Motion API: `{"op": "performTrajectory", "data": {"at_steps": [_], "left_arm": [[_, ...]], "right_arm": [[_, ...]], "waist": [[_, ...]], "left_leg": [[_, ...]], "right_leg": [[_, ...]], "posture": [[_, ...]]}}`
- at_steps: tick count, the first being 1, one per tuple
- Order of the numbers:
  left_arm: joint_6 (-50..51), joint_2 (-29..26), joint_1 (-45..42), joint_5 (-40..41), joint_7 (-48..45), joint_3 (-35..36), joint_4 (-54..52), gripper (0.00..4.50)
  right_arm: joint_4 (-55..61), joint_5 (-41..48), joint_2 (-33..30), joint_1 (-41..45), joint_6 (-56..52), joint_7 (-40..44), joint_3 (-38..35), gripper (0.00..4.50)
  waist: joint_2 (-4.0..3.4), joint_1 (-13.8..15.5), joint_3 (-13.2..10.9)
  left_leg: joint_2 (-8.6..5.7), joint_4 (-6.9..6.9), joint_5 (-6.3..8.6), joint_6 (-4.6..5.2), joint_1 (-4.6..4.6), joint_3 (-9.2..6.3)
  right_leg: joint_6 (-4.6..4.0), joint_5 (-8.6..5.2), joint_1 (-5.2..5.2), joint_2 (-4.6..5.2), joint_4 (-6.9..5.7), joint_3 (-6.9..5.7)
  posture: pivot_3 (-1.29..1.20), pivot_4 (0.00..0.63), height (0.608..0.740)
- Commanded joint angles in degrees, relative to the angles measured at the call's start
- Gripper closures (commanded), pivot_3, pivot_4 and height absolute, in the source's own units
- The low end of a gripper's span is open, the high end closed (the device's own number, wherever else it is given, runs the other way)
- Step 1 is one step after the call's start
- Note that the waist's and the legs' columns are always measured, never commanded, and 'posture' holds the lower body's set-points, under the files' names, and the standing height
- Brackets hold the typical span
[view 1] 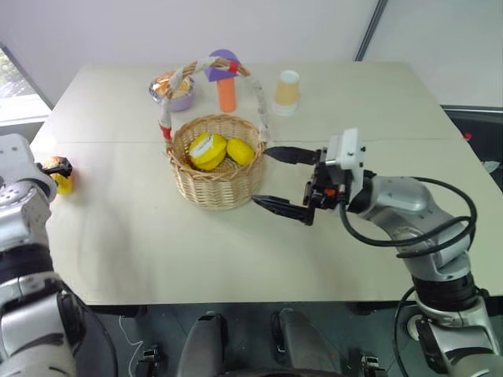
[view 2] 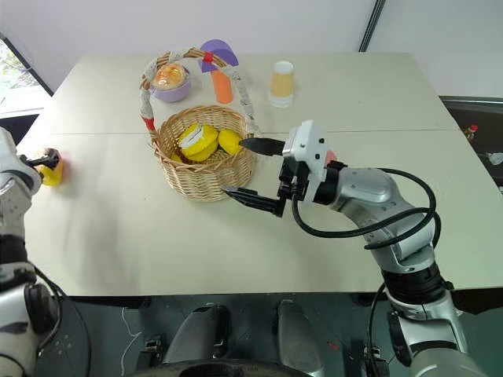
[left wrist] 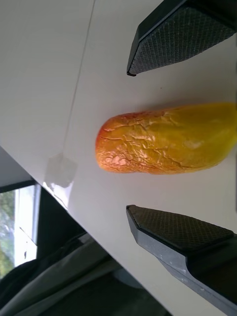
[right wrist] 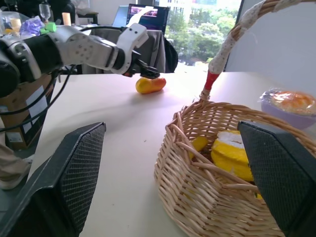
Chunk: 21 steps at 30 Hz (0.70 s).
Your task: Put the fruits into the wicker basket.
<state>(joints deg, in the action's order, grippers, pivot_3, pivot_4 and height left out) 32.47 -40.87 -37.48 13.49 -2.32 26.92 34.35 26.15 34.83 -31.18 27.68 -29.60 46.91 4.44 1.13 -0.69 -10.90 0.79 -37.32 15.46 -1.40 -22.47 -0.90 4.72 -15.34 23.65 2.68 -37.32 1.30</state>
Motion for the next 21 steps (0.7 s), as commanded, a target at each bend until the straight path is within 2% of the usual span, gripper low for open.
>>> {"op": "performTrajectory", "data": {"at_steps": [1, 9, 12, 16, 17, 21], "left_arm": [[-1.2, -2.8, -5.3, -1.8, -0.3, -1.4, 9.0, 0.0], [-0.2, -4.2, -11.7, -2.3, -2.3, -3.7, 21.4, 0.0], [-1.6, -4.2, -12.3, -1.7, -2.1, -3.1, 22.8, 0.84], [-3.2, -4.3, -12.2, -1.8, -2.1, -3.2, 22.5, 2.77], [-3.5, -4.5, -12.0, -2.3, -2.0, -3.8, 22.3, 2.94], [-7.0, -5.5, -8.2, -4.0, -4.5, -5.7, 17.2, 2.94]], "right_arm": [[2.1, -0.2, 1.2, -0.5, 1.3, -0.4, 0.2, 0.04], [3.9, -1.0, 2.5, -2.7, 1.7, -2.1, 0.6, 0.04], [3.8, -2.2, 2.6, -3.3, 2.3, -2.1, 1.0, 0.0], [3.4, -3.0, 2.8, -3.6, 3.1, -1.8, 1.3, 0.0], [3.2, -3.2, 2.9, -3.6, 3.2, -1.8, 1.4, 0.0], [2.8, -3.6, 2.9, -3.9, 3.8, -1.5, 1.5, 0.0]], "waist": [[0.04, 0.0, 0.0], [0.06, -0.2, 0.0], [0.07, -0.2, 0.0], [0.07, -0.1, 0.0], [0.07, -0.1, 0.0], [0.07, -0.2, 0.0]], "left_leg": [[-0.01, 0.0, 0.0, 0.0, 0.0, 0.0], [0.01, 0.0, 0.0, -0.01, 0.0, 0.03], [0.01, 0.0, -0.01, -0.01, 0.0, 0.04], [0.01, 0.0, -0.01, -0.01, 0.0, 0.04], [0.02, 0.0, -0.01, -0.01, 0.0, 0.04], [0.01, 0.0, -0.01, -0.01, 0.0, 0.04]], "right_leg": [[0.0, 0.0, 0.0, -0.01, 0.0, -0.02], [0.0, 0.0, 0.03, -0.04, -0.04, -0.03], [0.0, 0.0, 0.03, -0.03, -0.04, -0.02], [0.0, 0.0, 0.03, -0.03, -0.04, -0.03], [0.0, 0.0, 0.03, -0.02, -0.04, -0.03], [0.0, 0.0, 0.03, -0.02, -0.04, -0.02]], "posture": [[0.0, 0.15, 0.74], [0.0, 0.15, 0.74], [0.0, 0.15, 0.74], [0.0, 0.15, 0.74], [0.0, 0.15, 0.74], [0.0, 0.15, 0.74]]}}
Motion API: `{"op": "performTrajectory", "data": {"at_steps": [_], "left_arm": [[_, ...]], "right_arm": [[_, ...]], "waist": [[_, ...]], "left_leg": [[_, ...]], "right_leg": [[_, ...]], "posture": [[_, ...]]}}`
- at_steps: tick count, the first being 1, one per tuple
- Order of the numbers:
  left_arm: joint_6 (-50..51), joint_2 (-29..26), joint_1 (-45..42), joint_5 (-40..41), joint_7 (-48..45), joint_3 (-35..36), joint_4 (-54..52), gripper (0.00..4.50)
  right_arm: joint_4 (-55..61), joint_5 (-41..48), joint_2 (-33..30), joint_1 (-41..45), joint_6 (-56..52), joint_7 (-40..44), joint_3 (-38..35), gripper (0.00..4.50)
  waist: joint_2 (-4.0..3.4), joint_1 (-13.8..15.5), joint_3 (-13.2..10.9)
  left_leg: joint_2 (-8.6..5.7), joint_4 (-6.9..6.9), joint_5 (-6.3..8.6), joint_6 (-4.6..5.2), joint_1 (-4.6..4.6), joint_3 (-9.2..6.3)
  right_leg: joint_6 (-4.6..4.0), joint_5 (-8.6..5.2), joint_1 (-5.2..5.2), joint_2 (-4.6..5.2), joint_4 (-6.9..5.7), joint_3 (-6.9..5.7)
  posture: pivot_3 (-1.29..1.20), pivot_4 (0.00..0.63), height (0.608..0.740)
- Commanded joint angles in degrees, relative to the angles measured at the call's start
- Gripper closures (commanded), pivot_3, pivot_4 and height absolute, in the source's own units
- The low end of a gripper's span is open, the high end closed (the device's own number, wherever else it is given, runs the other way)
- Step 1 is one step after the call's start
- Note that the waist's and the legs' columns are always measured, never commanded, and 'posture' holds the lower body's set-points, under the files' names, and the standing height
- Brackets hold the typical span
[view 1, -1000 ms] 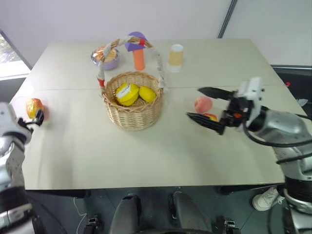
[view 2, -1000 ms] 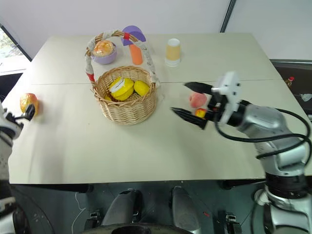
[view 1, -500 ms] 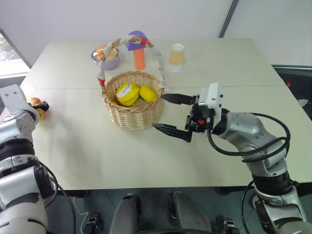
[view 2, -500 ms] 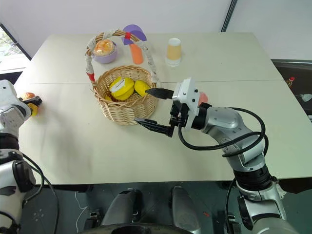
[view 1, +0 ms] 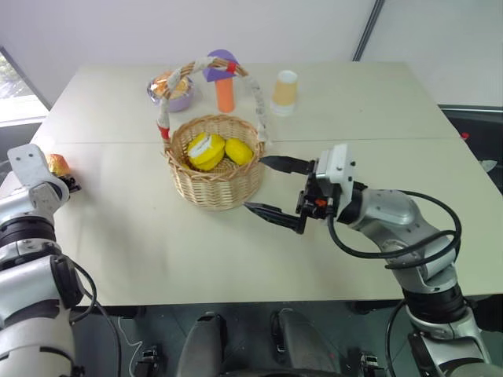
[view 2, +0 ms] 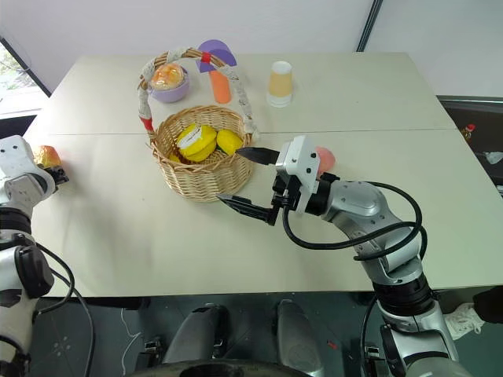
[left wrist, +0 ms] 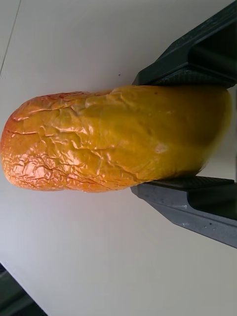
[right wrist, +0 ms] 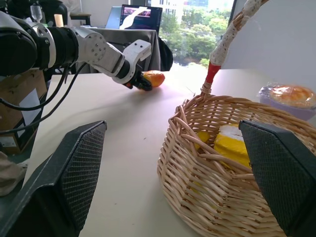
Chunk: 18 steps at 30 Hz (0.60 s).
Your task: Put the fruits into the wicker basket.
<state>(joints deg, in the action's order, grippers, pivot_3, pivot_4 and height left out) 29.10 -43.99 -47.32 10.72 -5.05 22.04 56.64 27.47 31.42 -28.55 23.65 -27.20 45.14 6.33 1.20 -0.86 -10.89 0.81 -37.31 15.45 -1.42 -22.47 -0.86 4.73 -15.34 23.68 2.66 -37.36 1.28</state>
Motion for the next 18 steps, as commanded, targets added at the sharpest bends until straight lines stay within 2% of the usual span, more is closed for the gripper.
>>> {"op": "performTrajectory", "data": {"at_steps": [1, 4, 7, 11, 14, 16, 18], "left_arm": [[-6.5, -2.1, 6.6, 1.8, -6.8, 1.3, -13.4, 2.94], [-10.0, -1.0, 18.7, 9.9, -17.6, 7.2, -33.1, 2.94], [-0.6, 0.2, 35.1, 26.4, -30.3, 16.4, -55.9, 2.94], [10.7, -1.6, 47.0, 41.4, -37.6, 19.8, -73.8, 2.94], [15.4, -4.3, 48.6, 44.9, -36.5, 16.4, -81.9, 2.94], [18.7, -4.6, 43.1, 46.3, -31.1, 11.2, -84.2, 2.94], [21.8, -4.3, 35.4, 43.9, -25.3, 3.6, -84.0, 2.94]], "right_arm": [[1.0, -0.5, 0.0, -0.1, 1.8, 0.4, -0.7, 0.0], [-0.2, -1.2, -0.6, -0.5, 2.5, 0.9, -1.4, 0.0], [-3.3, -1.8, -1.6, 0.4, 3.5, 1.8, -2.8, 0.0], [-6.8, -2.3, -2.2, 2.2, 4.4, 3.0, -3.6, 0.0], [-8.8, -2.6, -2.2, 3.6, 4.7, 3.8, -3.5, 0.0], [-9.9, -2.9, -1.8, 4.6, 4.9, 4.2, -3.1, 0.0], [-10.7, -3.2, -1.2, 5.6, 5.0, 4.5, -2.5, 0.0]], "waist": [[0.0, -0.2, 0.0], [0.04, -0.3, 0.0], [0.07, -0.6, 0.0], [0.08, 0.1, 0.0], [0.07, 0.2, 0.0], [0.06, 0.3, 0.0], [0.06, 0.4, 0.0]], "left_leg": [[0.02, 0.0, 0.0, 0.0, 0.0, 0.0], [0.19, 0.12, -0.01, -0.04, -0.03, 0.12], [0.21, 0.14, -0.02, -0.08, -0.18, 0.22], [0.14, 0.15, -0.02, -0.08, -0.12, 0.25], [0.14, 0.12, -0.05, -0.13, 0.04, 0.26], [0.14, 0.1, -0.06, -0.13, 0.12, 0.26], [0.11, 0.06, -0.06, -0.12, 0.15, 0.24]], "right_leg": [[0.0, 0.0, 0.01, 0.0, -0.01, 0.01], [-0.02, 0.01, 0.16, 0.17, 0.0, 0.17], [-0.03, 0.01, 0.36, 0.34, -0.02, 0.24], [-0.06, 0.0, 0.33, 0.64, -0.06, 0.12], [-0.27, -0.12, 0.05, 0.76, -0.04, -0.01], [-0.3, -0.13, -0.12, 0.8, 0.03, -0.1], [-0.27, -0.12, -0.19, 0.79, 0.03, -0.17]], "posture": [[0.0, 0.15, 0.74], [0.0, 0.15, 0.74], [0.0, 0.15, 0.74], [0.0, 0.15, 0.74], [0.0, 0.15, 0.74], [0.0, 0.15, 0.74], [0.0, 0.15, 0.74]]}}
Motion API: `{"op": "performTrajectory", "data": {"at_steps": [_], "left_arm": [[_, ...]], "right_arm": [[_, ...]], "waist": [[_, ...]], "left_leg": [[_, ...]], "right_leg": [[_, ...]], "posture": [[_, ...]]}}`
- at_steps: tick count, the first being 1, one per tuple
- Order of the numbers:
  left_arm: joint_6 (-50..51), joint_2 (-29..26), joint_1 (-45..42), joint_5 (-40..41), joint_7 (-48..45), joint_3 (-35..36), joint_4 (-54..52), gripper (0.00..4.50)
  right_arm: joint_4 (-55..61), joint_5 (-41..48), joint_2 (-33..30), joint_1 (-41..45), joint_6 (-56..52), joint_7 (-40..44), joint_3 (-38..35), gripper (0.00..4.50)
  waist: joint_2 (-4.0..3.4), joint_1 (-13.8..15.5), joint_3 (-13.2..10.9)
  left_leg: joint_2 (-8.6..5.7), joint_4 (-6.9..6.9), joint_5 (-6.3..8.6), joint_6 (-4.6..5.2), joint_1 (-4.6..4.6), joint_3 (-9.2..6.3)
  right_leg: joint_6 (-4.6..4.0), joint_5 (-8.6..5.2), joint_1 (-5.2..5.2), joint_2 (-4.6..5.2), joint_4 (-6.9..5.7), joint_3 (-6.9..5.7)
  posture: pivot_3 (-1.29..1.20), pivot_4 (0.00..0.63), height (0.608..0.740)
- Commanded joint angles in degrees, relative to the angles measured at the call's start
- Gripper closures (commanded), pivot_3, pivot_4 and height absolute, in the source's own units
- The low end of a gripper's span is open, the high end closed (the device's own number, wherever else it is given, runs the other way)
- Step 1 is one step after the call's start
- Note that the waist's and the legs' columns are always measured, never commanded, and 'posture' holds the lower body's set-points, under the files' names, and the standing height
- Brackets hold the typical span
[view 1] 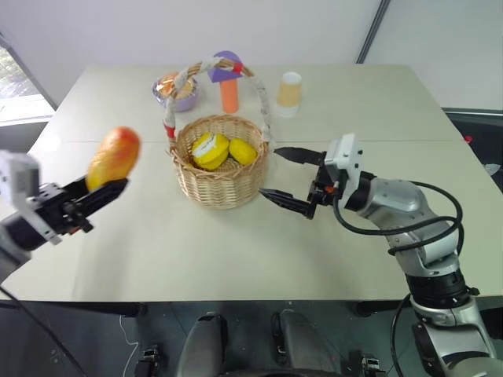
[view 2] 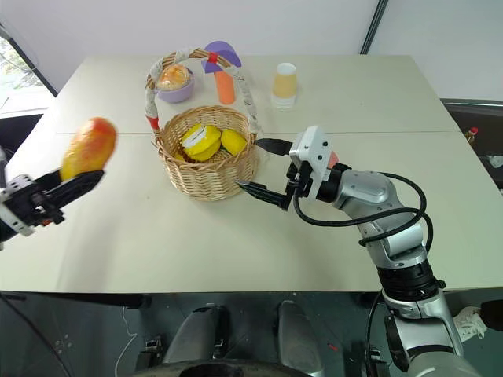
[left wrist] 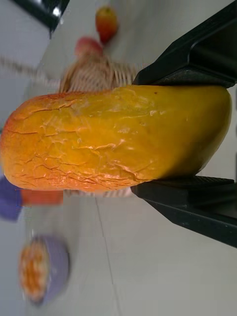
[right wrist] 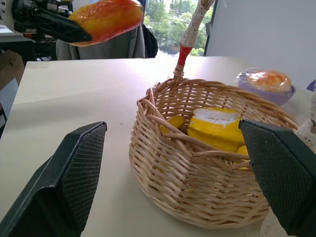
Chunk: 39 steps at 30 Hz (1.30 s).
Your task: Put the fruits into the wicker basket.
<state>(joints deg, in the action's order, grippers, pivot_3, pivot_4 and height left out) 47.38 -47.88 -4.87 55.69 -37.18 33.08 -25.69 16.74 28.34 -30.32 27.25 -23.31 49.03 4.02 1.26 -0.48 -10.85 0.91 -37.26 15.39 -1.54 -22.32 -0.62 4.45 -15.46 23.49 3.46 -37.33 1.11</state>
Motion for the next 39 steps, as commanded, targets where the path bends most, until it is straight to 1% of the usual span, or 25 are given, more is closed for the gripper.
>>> {"op": "performTrajectory", "data": {"at_steps": [1, 4, 6, 9, 13, 15, 17, 19, 23, 26, 30, 34, 39], "left_arm": [[4.1, -0.5, -10.2, -3.7, 8.4, -11.6, -1.8, 2.94], [3.4, -1.0, -18.2, -12.5, 9.6, -23.5, -0.6, 2.94], [2.2, 0.6, -23.6, -16.5, 9.3, -28.9, 2.8, 2.94], [1.3, 3.0, -28.7, -19.3, 8.2, -32.1, 7.7, 2.94], [-0.2, 4.8, -32.0, -22.7, 6.1, -34.1, 12.9, 0.95], [-3.2, 6.7, -33.2, -23.8, 5.6, -33.2, 14.3, 0.03], [-6.5, 8.6, -33.5, -22.7, 3.2, -31.4, 14.1, 0.03], [-9.0, 9.3, -32.6, -21.9, -0.1, -30.9, 12.7, 0.03], [-11.4, 9.6, -28.6, -20.8, -6.2, -32.7, 6.9, 0.03], [-11.3, 9.2, -26.9, -23.0, -8.1, -35.7, 5.4, 0.03], [-12.9, 8.5, -24.8, -26.0, -10.8, -39.5, 3.2, 0.03], [-12.3, 9.1, -23.5, -26.3, -10.5, -40.4, 0.7, 0.03], [-11.6, 9.7, -22.0, -26.7, -9.6, -40.2, -0.7, 0.03]], "right_arm": [[-0.2, -0.3, 0.8, 2.3, 1.2, 0.6, 0.1, 0.0], [-0.1, -0.6, 1.8, 3.1, 1.0, 0.0, 0.7, 0.0], [0.7, -0.8, 2.3, 3.1, 0.7, -0.7, 0.8, 0.0], [1.9, -1.1, 2.8, 2.8, 0.0, -2.1, 0.6, 0.0], [3.6, -2.2, 1.6, 0.9, -1.8, -5.3, -0.5, 0.0], [3.2, -3.6, -0.7, -1.1, -3.5, -7.9, -3.4, 0.0], [1.2, -5.9, -4.4, -2.9, -4.4, -9.9, -6.9, 0.0], [-0.6, -7.4, -7.2, -4.1, -4.7, -10.6, -8.9, 0.0], [-5.9, -8.4, -10.5, -4.0, -8.2, -12.2, -11.8, 0.0], [-10.8, -8.9, -9.3, -0.8, -11.4, -14.1, -11.1, 0.0], [-20.1, -10.5, -6.6, 5.1, -15.0, -17.0, -9.9, 0.0], [-26.2, -10.6, -5.0, 9.3, -17.2, -17.1, -9.4, 0.0], [-30.7, -11.5, -3.5, 11.9, -17.4, -16.3, -7.7, 0.0]], "waist": [[0.01, -0.1, 0.0], [0.01, -0.7, 0.0], [0.01, -0.7, 0.0], [0.0, -0.6, 0.0], [-0.01, -0.6, 0.0], [-0.01, -0.3, 0.0], [0.0, 0.1, 0.0], [0.01, 0.2, 0.0], [0.01, -0.5, 0.0], [-0.02, -0.7, 0.0], [-0.03, -0.8, 0.0], [-0.04, -0.5, 0.0], [-0.04, -0.4, 0.0]], "left_leg": [[-0.02, -0.03, 0.0, 0.01, -0.01, -0.03], [-0.12, -0.01, 0.04, 0.09, -0.02, 0.08], [-0.06, 0.0, 0.05, 0.11, -0.09, 0.14], [0.05, 0.02, 0.05, 0.11, -0.14, 0.17], [0.07, 0.01, 0.05, 0.11, -0.15, 0.19], [0.07, -0.01, 0.05, 0.11, -0.15, 0.18], [0.04, -0.05, 0.05, 0.11, -0.2, 0.21], [0.0, -0.14, 0.05, 0.11, -0.33, 0.27], [0.02, -0.12, 0.07, 0.15, -0.28, 0.29], [0.08, -0.04, 0.06, 0.15, -0.1, 0.32], [0.08, -0.06, 0.04, 0.13, -0.06, 0.31], [0.07, -0.08, 0.04, 0.13, -0.12, 0.31], [0.05, -0.07, 0.06, 0.16, -0.19, 0.31]], "right_leg": [[0.21, 0.11, -0.02, -0.07, 0.0, -0.05], [0.28, 0.14, 0.04, -0.35, 0.02, 0.03], [0.27, 0.13, 0.16, -0.6, 0.04, 0.15], [0.25, 0.12, 0.26, -0.81, 0.02, 0.19], [0.25, 0.12, 0.29, -0.84, -0.02, 0.22], [0.25, 0.12, 0.28, -0.82, -0.02, 0.22], [0.26, 0.12, 0.28, -0.76, -0.01, 0.22], [0.26, 0.12, 0.26, -0.7, 0.05, 0.2], [0.27, 0.12, 0.26, -0.71, 0.09, 0.28], [0.27, 0.12, 0.24, -0.84, 0.03, 0.35], [0.26, 0.12, 0.24, -0.97, -0.11, 0.36], [0.25, 0.12, 0.25, -0.93, -0.13, 0.36], [0.26, 0.12, 0.25, -0.84, 0.02, 0.36]], "posture": [[0.0, 0.15, 0.74], [0.0, 0.15, 0.74], [0.0, 0.15, 0.74], [0.0, 0.15, 0.74], [0.0, 0.15, 0.74], [0.0, 0.15, 0.74], [0.0, 0.15, 0.74], [0.0, 0.15, 0.74], [0.0, 0.15, 0.74], [0.0, 0.15, 0.74], [0.0, 0.15, 0.74], [0.0, 0.15, 0.74], [0.0, 0.15, 0.74]]}}
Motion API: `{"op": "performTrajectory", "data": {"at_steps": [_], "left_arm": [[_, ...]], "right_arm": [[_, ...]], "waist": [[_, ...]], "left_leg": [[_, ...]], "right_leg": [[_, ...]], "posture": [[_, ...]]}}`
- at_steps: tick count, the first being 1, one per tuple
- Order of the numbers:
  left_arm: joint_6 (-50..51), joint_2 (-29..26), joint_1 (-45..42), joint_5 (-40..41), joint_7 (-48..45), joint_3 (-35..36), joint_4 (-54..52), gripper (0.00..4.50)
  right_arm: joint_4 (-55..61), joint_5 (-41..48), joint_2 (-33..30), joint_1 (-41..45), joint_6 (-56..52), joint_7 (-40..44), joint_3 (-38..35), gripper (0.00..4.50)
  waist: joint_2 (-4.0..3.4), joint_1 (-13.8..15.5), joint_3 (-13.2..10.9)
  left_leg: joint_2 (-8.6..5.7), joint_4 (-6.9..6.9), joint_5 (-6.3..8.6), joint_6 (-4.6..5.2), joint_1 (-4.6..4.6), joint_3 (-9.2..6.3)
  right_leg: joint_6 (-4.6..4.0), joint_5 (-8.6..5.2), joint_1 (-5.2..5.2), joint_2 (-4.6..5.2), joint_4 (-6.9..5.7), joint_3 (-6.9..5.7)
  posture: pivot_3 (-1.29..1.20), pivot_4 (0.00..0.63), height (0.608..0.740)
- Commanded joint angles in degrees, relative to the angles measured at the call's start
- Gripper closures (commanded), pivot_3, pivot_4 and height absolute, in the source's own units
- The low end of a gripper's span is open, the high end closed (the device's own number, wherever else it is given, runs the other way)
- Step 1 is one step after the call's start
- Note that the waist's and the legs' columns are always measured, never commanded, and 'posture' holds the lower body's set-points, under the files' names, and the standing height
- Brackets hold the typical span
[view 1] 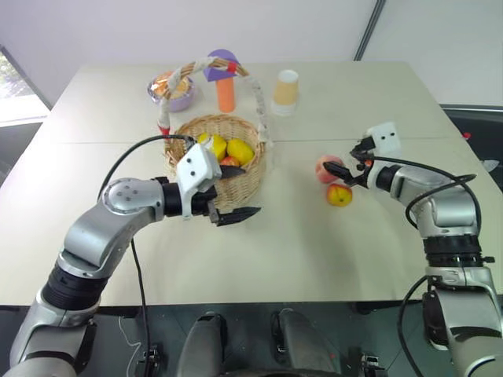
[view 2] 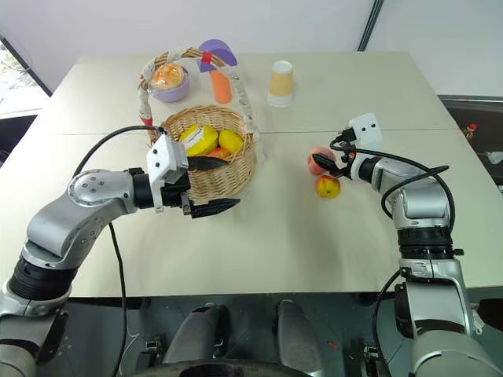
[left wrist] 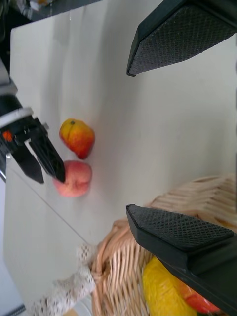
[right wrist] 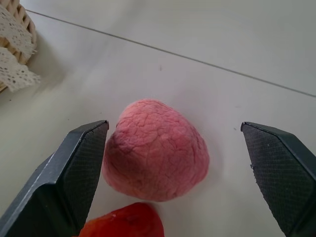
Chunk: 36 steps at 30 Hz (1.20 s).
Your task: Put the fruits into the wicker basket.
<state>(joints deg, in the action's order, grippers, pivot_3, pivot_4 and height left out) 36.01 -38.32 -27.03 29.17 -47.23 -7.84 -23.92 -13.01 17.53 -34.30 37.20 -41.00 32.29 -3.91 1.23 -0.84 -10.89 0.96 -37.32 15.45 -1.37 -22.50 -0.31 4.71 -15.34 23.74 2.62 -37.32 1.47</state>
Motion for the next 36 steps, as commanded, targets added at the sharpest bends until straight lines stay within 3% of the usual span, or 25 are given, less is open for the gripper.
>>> {"op": "performTrajectory", "data": {"at_steps": [1, 8, 12, 19, 23, 28, 32, 36], "left_arm": [[0.0, 0.4, 0.5, -0.2, 0.8, 0.7, -2.7, 0.03], [0.9, 0.8, 2.0, -0.2, 2.1, 1.6, -3.8, 0.03], [0.8, 0.7, 3.5, -0.2, 3.0, 3.3, -3.5, 0.0], [0.3, -0.1, 9.7, 4.8, 4.0, 15.9, -2.1, 0.0], [-0.7, -2.2, 14.7, 6.5, 1.9, 22.8, -0.8, 0.0], [-1.5, -3.8, 17.6, 7.8, 0.1, 25.8, -0.8, 0.0], [-1.3, -4.1, 18.3, 8.7, 0.4, 26.9, -1.6, 0.0], [-1.1, -4.0, 19.7, 9.5, 1.4, 27.9, -3.4, 0.0]], "right_arm": [[-2.0, -0.8, 0.9, 2.4, 0.4, 0.6, 0.7, 0.0], [-5.4, -1.2, 2.1, 4.0, -0.4, 0.3, 0.3, 0.0], [-0.8, -1.3, 1.8, 2.9, 1.0, 0.9, 0.7, 1.72], [23.6, 3.0, -3.1, -3.8, 10.5, 13.7, 1.9, 1.72], [36.5, 10.8, -2.2, -4.6, 7.2, 18.1, 3.8, 1.72], [35.3, 6.8, 9.6, 2.6, 5.7, 10.3, 13.5, 1.72], [23.1, 0.1, 22.3, 10.1, 4.0, -2.5, 17.0, 1.72], [12.7, -6.5, 27.3, 13.9, 10.4, -6.4, 19.9, 1.72]], "waist": [[0.0, 0.0, 0.0], [-0.01, -0.1, 0.0], [-0.01, 0.0, 0.0], [-0.06, -0.3, 0.0], [-0.07, -0.3, 0.0], [-0.05, -0.3, 0.0], [-0.04, -0.3, 0.0], [0.0, -0.1, 0.0]], "left_leg": [[0.0, 0.0, 0.0, 0.0, 0.0, 0.0], [0.0, -0.02, 0.0, 0.0, 0.04, 0.0], [0.0, -0.03, 0.0, 0.0, 0.04, -0.01], [0.07, 0.02, 0.0, 0.0, 0.04, -0.12], [0.28, 0.02, 0.0, 0.0, 0.08, -0.12], [0.44, -0.02, -0.01, -0.02, 0.19, -0.07], [0.45, -0.04, -0.03, -0.06, 0.16, -0.07], [0.39, 0.03, -0.03, -0.09, 0.04, -0.04]], "right_leg": [[0.0, 0.0, 0.0, 0.0, 0.0, 0.0], [0.0, 0.0, -0.04, -0.01, -0.02, -0.01], [0.0, 0.0, -0.05, -0.01, -0.02, -0.01], [0.01, 0.0, 0.03, -0.04, -0.03, -0.01], [0.01, 0.0, 0.01, -0.08, -0.04, -0.02], [-0.01, 0.0, -0.07, -0.14, -0.04, -0.06], [-0.05, 0.02, -0.04, -0.12, -0.09, -0.06], [-0.07, 0.03, 0.13, -0.04, -0.1, -0.05]], "posture": [[0.0, 0.15, 0.74], [0.0, 0.15, 0.74], [0.0, 0.15, 0.74], [0.0, 0.15, 0.74], [0.0, 0.15, 0.74], [0.0, 0.15, 0.74], [0.0, 0.15, 0.74], [0.0, 0.15, 0.74]]}}
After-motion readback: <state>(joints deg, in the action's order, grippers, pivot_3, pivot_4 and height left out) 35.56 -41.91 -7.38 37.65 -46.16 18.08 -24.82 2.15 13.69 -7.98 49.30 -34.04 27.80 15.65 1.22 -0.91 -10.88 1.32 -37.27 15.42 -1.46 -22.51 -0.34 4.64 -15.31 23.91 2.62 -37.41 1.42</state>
